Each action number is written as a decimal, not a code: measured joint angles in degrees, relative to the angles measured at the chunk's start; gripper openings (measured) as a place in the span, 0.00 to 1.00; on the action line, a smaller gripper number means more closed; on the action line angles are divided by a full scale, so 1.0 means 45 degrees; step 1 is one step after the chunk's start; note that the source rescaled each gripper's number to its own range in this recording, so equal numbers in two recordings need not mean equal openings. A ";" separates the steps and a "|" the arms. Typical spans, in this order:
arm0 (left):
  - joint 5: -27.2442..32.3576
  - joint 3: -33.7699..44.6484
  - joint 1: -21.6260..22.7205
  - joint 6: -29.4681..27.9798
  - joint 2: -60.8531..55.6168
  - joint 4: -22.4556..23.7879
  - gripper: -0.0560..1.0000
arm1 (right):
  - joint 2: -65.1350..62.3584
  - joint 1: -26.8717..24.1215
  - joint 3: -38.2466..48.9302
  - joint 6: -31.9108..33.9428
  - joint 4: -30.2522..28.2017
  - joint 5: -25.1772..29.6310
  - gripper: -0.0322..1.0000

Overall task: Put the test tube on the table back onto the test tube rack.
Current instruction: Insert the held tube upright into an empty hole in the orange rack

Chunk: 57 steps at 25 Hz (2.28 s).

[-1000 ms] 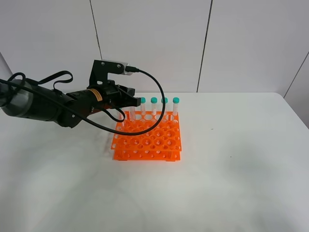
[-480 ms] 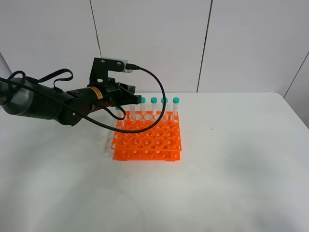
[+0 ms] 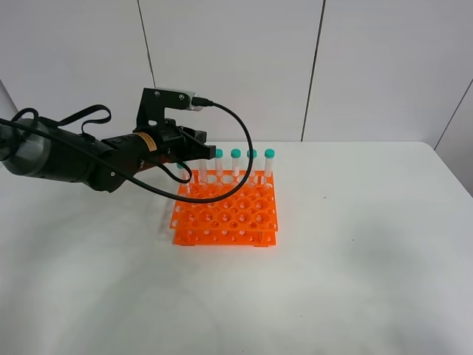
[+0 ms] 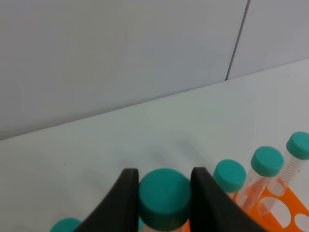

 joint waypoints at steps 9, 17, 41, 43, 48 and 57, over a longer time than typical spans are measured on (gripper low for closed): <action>0.0041 0.0000 0.0041 0.0000 0.0103 0.0000 0.05 | 0.0000 0.0000 0.0000 0.0000 0.0000 0.0000 0.60; -0.0060 0.0013 0.0041 0.0000 0.0288 0.0011 0.05 | 0.0000 0.0000 0.0000 0.0000 0.0000 0.0000 0.60; -0.0169 0.0013 0.0041 0.0000 0.0805 0.0011 0.05 | 0.0000 0.0000 0.0000 0.0000 0.0000 0.0000 0.60; -0.0200 0.0013 0.0041 0.0000 0.0821 0.0011 0.05 | 0.0000 0.0000 0.0000 0.0000 0.0000 0.0000 0.60; -0.0128 0.0098 0.0041 0.0000 0.0821 0.0011 0.05 | 0.0000 0.0000 0.0000 0.0000 0.0000 0.0000 0.60; -0.0447 0.0840 0.0041 0.0000 0.0821 0.0000 0.05 | 0.0000 0.0000 0.0000 0.0000 0.0000 0.0000 0.60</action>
